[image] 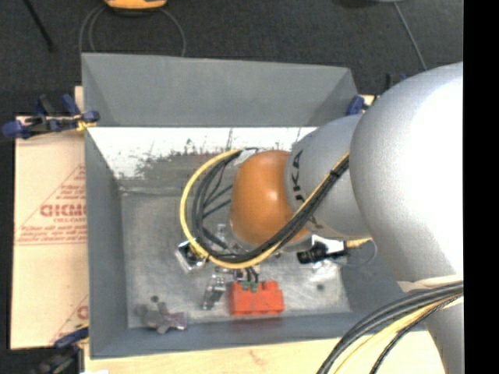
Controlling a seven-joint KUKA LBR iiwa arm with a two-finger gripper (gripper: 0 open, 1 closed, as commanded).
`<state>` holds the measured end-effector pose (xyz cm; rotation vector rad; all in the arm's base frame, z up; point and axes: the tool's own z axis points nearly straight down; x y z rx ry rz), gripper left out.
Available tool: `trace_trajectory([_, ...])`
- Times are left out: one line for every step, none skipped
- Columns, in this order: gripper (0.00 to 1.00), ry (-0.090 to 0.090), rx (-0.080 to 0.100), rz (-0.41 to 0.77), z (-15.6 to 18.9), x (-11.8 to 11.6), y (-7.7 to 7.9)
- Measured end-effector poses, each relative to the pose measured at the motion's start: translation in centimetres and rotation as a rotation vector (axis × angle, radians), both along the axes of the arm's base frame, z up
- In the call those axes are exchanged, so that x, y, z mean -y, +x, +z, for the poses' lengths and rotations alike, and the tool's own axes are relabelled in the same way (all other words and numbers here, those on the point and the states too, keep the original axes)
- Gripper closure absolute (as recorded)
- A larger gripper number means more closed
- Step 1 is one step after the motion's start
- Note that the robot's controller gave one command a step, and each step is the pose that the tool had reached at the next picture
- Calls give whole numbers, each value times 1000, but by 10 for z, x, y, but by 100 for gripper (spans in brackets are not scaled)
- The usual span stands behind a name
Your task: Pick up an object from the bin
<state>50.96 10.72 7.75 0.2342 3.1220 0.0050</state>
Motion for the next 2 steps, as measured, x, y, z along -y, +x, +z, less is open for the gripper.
trace_trajectory([0, -5, -12, 100, 4, 26, -8])
trace_trajectory([0, -2, -6, 326, 32, -44, 22])
